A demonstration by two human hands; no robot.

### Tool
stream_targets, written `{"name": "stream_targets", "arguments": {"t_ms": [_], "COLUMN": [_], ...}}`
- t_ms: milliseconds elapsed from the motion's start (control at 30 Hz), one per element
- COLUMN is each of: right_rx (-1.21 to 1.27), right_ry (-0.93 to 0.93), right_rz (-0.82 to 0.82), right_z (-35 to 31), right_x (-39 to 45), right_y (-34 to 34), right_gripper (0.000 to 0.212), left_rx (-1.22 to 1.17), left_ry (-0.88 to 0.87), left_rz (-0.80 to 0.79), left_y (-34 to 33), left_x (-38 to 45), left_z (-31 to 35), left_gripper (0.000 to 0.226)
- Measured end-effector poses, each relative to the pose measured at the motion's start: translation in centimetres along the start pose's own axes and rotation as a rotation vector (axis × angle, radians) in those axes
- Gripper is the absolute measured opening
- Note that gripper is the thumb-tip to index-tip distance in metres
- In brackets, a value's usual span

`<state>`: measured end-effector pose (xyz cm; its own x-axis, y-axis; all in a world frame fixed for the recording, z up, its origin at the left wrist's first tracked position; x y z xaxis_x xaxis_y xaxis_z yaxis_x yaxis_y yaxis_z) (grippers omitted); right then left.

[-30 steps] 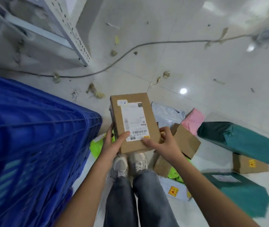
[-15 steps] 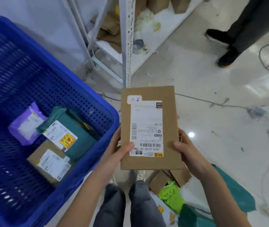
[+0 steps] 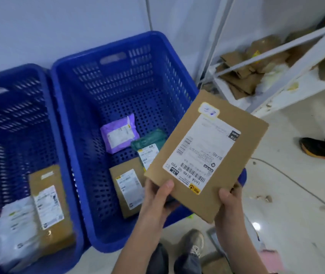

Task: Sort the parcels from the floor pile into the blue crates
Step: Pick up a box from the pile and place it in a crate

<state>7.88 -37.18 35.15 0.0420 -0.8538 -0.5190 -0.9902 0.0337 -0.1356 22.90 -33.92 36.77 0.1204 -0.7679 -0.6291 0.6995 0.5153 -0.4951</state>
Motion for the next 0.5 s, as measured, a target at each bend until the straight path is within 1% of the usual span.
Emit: {"name": "stream_targets", "arguments": {"t_ms": [33,100,200,300,367,400,433,500], "right_rx": [-0.007,-0.029,-0.098,-0.187,-0.257,-0.303,-0.369,-0.552], "right_ry": [-0.029,-0.087,-0.128,-0.136,-0.105,-0.086,-0.079,-0.113], "right_rz": [-0.006,-0.019,-0.071,-0.118,-0.120,-0.141,-0.193,-0.368], "right_z": [0.7,1.8,2.9,2.5,1.7,1.1,0.8,0.8], "right_x": [0.2,0.8,2.4,4.9,6.7,7.4,7.9,8.5], "right_y": [-1.7,-4.5,-7.6,-9.6,-10.0,-9.9,-9.9,-10.0], "right_gripper": [0.086,0.092,0.088,0.081,0.075,0.073,0.072,0.072], "left_rx": [-0.051,-0.119,-0.132,-0.139,-0.059,0.017,0.107,0.268], "left_ry": [-0.027,-0.075,-0.093,-0.078,-0.022,0.004,0.008,-0.052], "left_rz": [0.041,0.119,0.178,0.213,0.213,0.222,0.240,0.297], "left_y": [0.8,2.7,5.2,6.8,8.1,8.9,9.8,11.8], "left_x": [0.5,1.5,3.3,5.0,6.0,6.1,6.1,5.8], "left_z": [0.6,2.2,3.9,5.6,6.5,6.8,7.1,7.8], "left_gripper": [0.064,0.073,0.069,0.078,0.074,0.073,0.072,0.069]}}
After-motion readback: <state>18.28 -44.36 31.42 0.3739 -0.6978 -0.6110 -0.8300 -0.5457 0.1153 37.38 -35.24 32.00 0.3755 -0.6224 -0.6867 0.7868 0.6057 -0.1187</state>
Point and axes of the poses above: each hand's wrist, its own x-axis towards the middle knuckle, its own y-axis out of the back of the hand, z = x × y, the point moved 3 cm from there along x, towards the middle knuckle, and after that the axes turned 10 degrees about -x, right-handed, at the moved point
